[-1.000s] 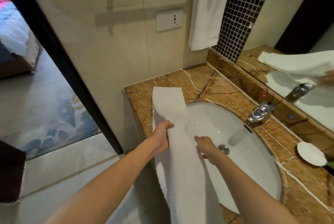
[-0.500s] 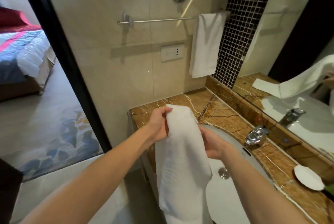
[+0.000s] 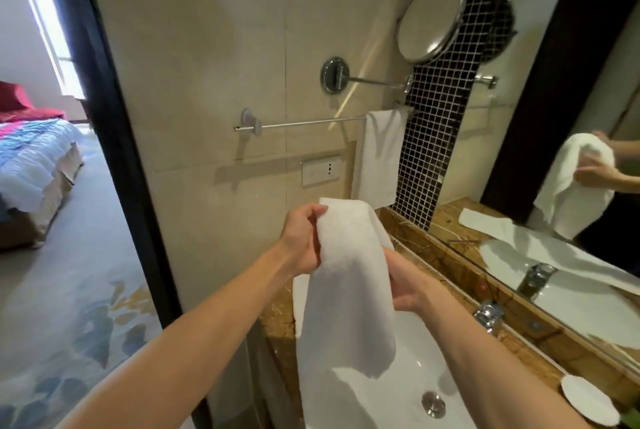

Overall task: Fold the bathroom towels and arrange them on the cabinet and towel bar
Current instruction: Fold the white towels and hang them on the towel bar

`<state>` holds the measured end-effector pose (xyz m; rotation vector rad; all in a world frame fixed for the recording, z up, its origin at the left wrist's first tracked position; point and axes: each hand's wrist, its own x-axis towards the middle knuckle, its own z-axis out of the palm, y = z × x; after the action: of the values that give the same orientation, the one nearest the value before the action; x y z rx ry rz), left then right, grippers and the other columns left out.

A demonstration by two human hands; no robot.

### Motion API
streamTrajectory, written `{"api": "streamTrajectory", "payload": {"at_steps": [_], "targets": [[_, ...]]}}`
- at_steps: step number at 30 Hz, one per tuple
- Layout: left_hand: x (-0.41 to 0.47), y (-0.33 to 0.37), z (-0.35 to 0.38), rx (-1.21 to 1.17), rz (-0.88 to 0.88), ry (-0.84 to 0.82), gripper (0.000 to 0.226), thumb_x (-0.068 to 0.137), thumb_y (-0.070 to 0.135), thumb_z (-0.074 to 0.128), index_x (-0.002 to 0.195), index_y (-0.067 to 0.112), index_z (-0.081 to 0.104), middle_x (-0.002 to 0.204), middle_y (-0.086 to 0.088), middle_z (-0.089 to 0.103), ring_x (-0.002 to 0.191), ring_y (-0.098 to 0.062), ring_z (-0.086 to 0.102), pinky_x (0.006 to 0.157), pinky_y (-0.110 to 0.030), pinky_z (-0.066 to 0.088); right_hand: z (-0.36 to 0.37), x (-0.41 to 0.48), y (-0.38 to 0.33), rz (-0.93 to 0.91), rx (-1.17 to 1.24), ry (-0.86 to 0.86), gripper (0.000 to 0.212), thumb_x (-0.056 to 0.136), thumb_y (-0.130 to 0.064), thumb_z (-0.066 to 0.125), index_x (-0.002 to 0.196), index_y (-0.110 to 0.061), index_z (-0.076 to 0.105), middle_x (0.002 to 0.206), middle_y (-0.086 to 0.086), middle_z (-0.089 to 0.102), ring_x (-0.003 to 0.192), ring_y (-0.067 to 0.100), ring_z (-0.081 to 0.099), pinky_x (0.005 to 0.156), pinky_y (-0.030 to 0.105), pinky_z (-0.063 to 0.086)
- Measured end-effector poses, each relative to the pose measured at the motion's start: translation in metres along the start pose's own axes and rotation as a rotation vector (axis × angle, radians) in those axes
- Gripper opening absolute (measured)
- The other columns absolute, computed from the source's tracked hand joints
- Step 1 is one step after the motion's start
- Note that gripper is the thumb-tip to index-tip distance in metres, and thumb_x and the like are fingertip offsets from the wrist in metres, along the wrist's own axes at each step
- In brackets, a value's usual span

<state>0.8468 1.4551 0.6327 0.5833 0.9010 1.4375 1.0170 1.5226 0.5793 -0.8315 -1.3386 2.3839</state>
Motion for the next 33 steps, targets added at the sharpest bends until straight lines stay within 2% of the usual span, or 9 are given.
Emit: {"api": "streamTrajectory", "payload": {"at_steps": [6, 9, 12, 15, 17, 19, 22, 26, 33], "targets": [[0.001, 0.045, 0.011, 0.016, 0.049, -0.042, 0.033, 0.081, 0.018, 0.039, 0.095, 0.0, 0.063, 0.09, -0.017, 0.064, 0.083, -0.03, 0.061, 0.08, -0.035, 0.048, 0.033, 0.004, -0.035, -0.136, 0.149, -0.071, 0.058, 0.094, -0.041, 0.058, 0.14, -0.009, 0.047, 0.154, 0.018, 0.028, 0.143, 0.033, 0.026, 0.119, 0.048, 0.016], [0.004, 0.064, 0.009, 0.032, 0.083, -0.058, 0.035, 0.082, 0.017, 0.037, 0.077, 0.003, 0.069, 0.077, -0.012, 0.065, 0.071, -0.025, 0.064, 0.071, -0.03, 0.049, 0.041, -0.003, -0.052, -0.142, 0.141, -0.071, 0.064, 0.09, -0.049, 0.059, 0.141, -0.011, 0.047, 0.143, 0.015, 0.044, 0.135, 0.031, 0.039, 0.116, 0.046, 0.025], [0.007, 0.079, 0.004, 0.032, 0.107, -0.076, 0.042, 0.082, 0.016, 0.037, 0.065, 0.005, 0.073, 0.068, -0.01, 0.07, 0.062, -0.023, 0.068, 0.064, -0.028, 0.05, 0.035, -0.009, -0.069, -0.151, 0.101, 0.108, 0.054, 0.086, -0.047, 0.066, 0.13, -0.015, 0.06, 0.135, 0.012, 0.056, 0.129, 0.031, 0.049, 0.111, 0.049, 0.033], [0.01, 0.093, -0.002, 0.035, 0.126, -0.087, 0.043, 0.081, 0.015, 0.037, 0.062, 0.005, 0.074, 0.068, -0.01, 0.071, 0.063, -0.023, 0.069, 0.061, -0.026, 0.053, 0.035, -0.016, -0.091, -0.189, 0.112, 0.212, 0.028, 0.076, -0.025, 0.077, 0.101, -0.014, 0.071, 0.108, 0.01, 0.06, 0.103, 0.025, 0.059, 0.092, 0.041, 0.05], [0.011, 0.102, -0.004, 0.046, 0.136, -0.099, 0.043, 0.079, 0.015, 0.038, 0.057, 0.004, 0.073, 0.065, -0.01, 0.071, 0.06, -0.023, 0.069, 0.055, -0.025, 0.055, 0.038, -0.021, -0.106, -0.238, 0.106, 0.272, 0.022, 0.073, -0.015, 0.075, 0.092, -0.004, 0.076, 0.092, 0.008, 0.051, 0.08, 0.021, 0.054, 0.08, 0.033, 0.046], [0.011, 0.109, -0.005, 0.072, 0.149, -0.115, 0.038, 0.074, 0.016, 0.042, 0.061, 0.004, 0.074, 0.069, -0.011, 0.072, 0.063, -0.025, 0.07, 0.056, -0.026, 0.055, 0.039, -0.026, -0.12, -0.282, 0.068, 0.346, 0.035, 0.074, -0.012, 0.072, 0.107, 0.0, 0.071, 0.082, 0.006, 0.05, 0.067, 0.015, 0.043, 0.073, 0.029, 0.04], [0.011, 0.119, -0.005, 0.12, 0.158, -0.123, 0.037, 0.078, 0.018, 0.043, 0.07, 0.005, 0.077, 0.078, -0.012, 0.074, 0.07, -0.025, 0.071, 0.061, -0.026, 0.056, 0.043, -0.034, -0.141, -0.318, 0.065, 0.42, 0.05, 0.079, -0.012, 0.071, 0.125, -0.01, 0.054, 0.085, 0.011, 0.07, 0.055, 0.013, 0.051, 0.059, 0.026, 0.044], [0.009, 0.132, 0.002, 0.146, 0.146, -0.18, 0.04, 0.083, 0.018, 0.042, 0.076, 0.003, 0.077, 0.085, -0.013, 0.074, 0.076, -0.025, 0.072, 0.062, -0.026, 0.056, 0.054, -0.042, -0.162, -0.182, 0.003, 0.463, 0.052, 0.081, -0.018, 0.075, 0.125, -0.004, 0.051, 0.091, 0.016, 0.074, 0.079, 0.028, 0.072, 0.073, 0.041, 0.055], [0.006, 0.142, 0.011, 0.293, 0.127, -0.18, 0.044, 0.093, 0.019, 0.042, 0.066, 0.009, 0.075, 0.072, -0.005, 0.071, 0.066, -0.016, 0.07, 0.058, -0.023, 0.054, 0.077, -0.051, -0.177, -0.087, -0.255, 0.593, 0.049, 0.077, -0.02, 0.077, 0.114, -0.003, 0.05, 0.105, 0.014, 0.067, 0.098, 0.029, 0.065, 0.072, 0.038, 0.053]]}}
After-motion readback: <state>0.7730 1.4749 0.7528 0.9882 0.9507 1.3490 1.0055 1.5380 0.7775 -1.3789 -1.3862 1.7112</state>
